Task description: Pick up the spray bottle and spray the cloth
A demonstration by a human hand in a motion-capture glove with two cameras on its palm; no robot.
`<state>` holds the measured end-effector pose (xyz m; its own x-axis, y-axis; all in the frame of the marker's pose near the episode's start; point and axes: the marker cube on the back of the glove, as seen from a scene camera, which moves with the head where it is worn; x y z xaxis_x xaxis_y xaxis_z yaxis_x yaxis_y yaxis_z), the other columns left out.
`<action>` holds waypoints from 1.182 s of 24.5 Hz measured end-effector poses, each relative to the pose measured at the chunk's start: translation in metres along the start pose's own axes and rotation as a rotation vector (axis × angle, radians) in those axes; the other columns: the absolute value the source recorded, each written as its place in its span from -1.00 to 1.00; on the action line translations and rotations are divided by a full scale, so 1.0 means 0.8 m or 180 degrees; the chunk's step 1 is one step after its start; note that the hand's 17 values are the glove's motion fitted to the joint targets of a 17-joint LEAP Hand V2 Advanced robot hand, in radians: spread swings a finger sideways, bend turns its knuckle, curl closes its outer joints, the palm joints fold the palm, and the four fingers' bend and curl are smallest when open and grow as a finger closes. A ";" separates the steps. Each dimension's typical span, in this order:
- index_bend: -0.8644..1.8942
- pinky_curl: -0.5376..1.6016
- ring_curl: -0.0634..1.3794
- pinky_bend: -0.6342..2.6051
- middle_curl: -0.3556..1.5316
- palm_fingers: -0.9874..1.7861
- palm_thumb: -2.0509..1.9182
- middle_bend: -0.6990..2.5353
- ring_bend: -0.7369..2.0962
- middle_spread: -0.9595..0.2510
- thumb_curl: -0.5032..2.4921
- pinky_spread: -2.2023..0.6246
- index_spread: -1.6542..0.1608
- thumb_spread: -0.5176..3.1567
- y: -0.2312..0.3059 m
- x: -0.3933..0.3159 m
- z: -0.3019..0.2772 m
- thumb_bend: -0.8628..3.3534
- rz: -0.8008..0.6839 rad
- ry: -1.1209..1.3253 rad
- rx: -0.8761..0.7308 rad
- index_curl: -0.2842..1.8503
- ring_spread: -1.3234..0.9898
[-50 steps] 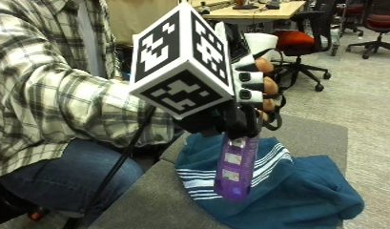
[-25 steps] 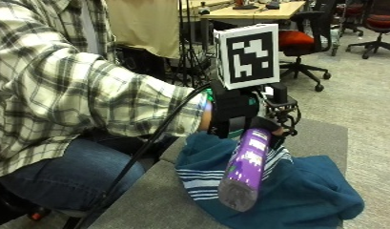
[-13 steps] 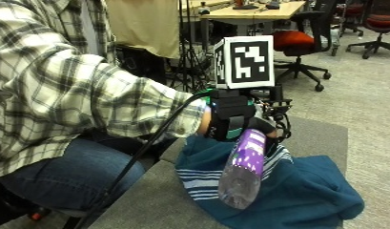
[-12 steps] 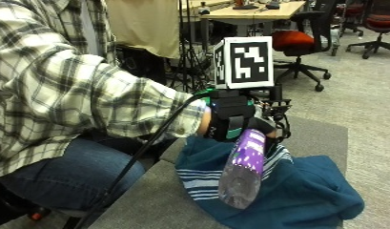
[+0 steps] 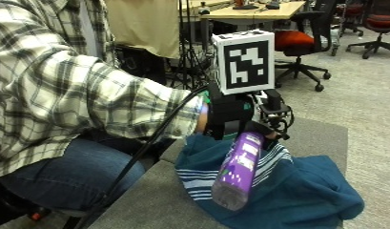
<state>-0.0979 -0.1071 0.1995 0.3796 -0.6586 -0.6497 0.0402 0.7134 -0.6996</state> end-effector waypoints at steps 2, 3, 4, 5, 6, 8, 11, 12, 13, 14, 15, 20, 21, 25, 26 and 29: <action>-0.27 -0.11 -0.23 -0.29 -0.04 0.56 0.59 -0.31 -0.11 0.32 -0.13 0.44 0.50 -0.55 0.001 0.006 -0.007 -0.60 0.0179 -0.0353 0.0137 -0.33 -0.04; -0.27 -0.11 -0.23 -0.29 -0.04 0.56 0.59 -0.31 -0.11 0.32 -0.13 0.44 0.50 -0.55 0.002 0.010 -0.011 -0.60 0.0271 -0.0531 0.0216 -0.33 -0.04; -0.27 -0.11 -0.23 -0.29 -0.04 0.56 0.59 -0.31 -0.11 0.32 -0.13 0.44 0.50 -0.55 0.003 0.013 -0.015 -0.60 0.0360 -0.0713 0.0298 -0.33 -0.04; -0.27 -0.11 -0.23 -0.29 -0.04 0.56 0.59 -0.31 -0.11 0.32 -0.13 0.44 0.50 -0.55 0.004 0.017 -0.018 -0.60 0.0445 -0.0898 0.0381 -0.33 -0.04; -0.27 -0.11 -0.23 -0.29 -0.04 0.55 0.59 -0.31 -0.11 0.32 -0.13 0.44 0.50 -0.55 0.007 0.020 -0.021 -0.60 0.0523 -0.1086 0.0465 -0.33 -0.04; -0.27 -0.11 -0.23 -0.30 -0.04 0.55 0.59 -0.31 -0.10 0.32 -0.13 0.44 0.50 -0.55 0.012 0.027 -0.026 -0.60 0.0661 -0.1458 0.0628 -0.33 -0.04; -0.27 -0.11 -0.23 -0.30 -0.04 0.55 0.59 -0.31 -0.11 0.32 -0.12 0.44 0.50 -0.55 0.022 0.036 -0.033 -0.60 0.0821 -0.1981 0.0879 -0.33 -0.04; -0.27 -0.10 -0.23 -0.30 -0.04 0.55 0.59 -0.31 -0.11 0.32 -0.12 0.44 0.50 -0.55 0.026 0.040 -0.035 -0.60 0.0866 -0.2136 0.0971 -0.32 -0.04; -0.27 -0.10 -0.23 -0.30 -0.04 0.55 0.59 -0.31 -0.11 0.32 -0.12 0.44 0.50 -0.55 0.030 0.043 -0.036 -0.60 0.0908 -0.2281 0.1068 -0.32 -0.04; -0.27 -0.11 -0.23 -0.30 -0.04 0.55 0.59 -0.31 -0.11 0.32 -0.12 0.44 0.50 -0.55 0.033 0.047 -0.037 -0.60 0.0949 -0.2418 0.1168 -0.32 -0.04; -0.27 -0.11 -0.23 -0.30 -0.04 0.55 0.59 -0.31 -0.11 0.31 -0.12 0.44 0.50 -0.56 0.037 0.051 -0.038 -0.60 0.0988 -0.2547 0.1269 -0.32 -0.04; -0.27 -0.10 -0.23 -0.30 -0.04 0.54 0.59 -0.31 -0.11 0.32 -0.12 0.44 0.50 -0.56 0.052 0.064 -0.041 -0.60 0.1121 -0.3041 0.1640 -0.32 -0.04; -0.27 -0.10 -0.23 -0.30 -0.04 0.54 0.59 -0.31 -0.11 0.32 -0.12 0.44 0.50 -0.56 0.054 0.064 -0.042 -0.60 0.1129 -0.3099 0.1679 -0.32 -0.04; -0.27 -0.10 -0.23 -0.30 -0.04 0.54 0.59 -0.31 -0.11 0.32 -0.12 0.44 0.50 -0.55 0.054 0.058 -0.050 -0.60 0.1067 -0.3254 0.1786 -0.32 -0.03; -0.27 -0.10 -0.23 -0.30 -0.04 0.54 0.60 -0.31 -0.11 0.32 -0.12 0.44 0.50 -0.55 0.052 0.053 -0.053 -0.60 0.1025 -0.3297 0.1810 -0.32 -0.03; -0.27 -0.10 -0.23 -0.31 -0.04 0.53 0.60 -0.31 -0.11 0.32 -0.12 0.44 0.50 -0.55 0.042 0.029 -0.064 -0.60 0.0809 -0.3452 0.1863 -0.32 -0.03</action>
<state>-0.1354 -0.1108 0.1456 0.9883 -0.1502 0.0258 0.1524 0.9729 -0.1740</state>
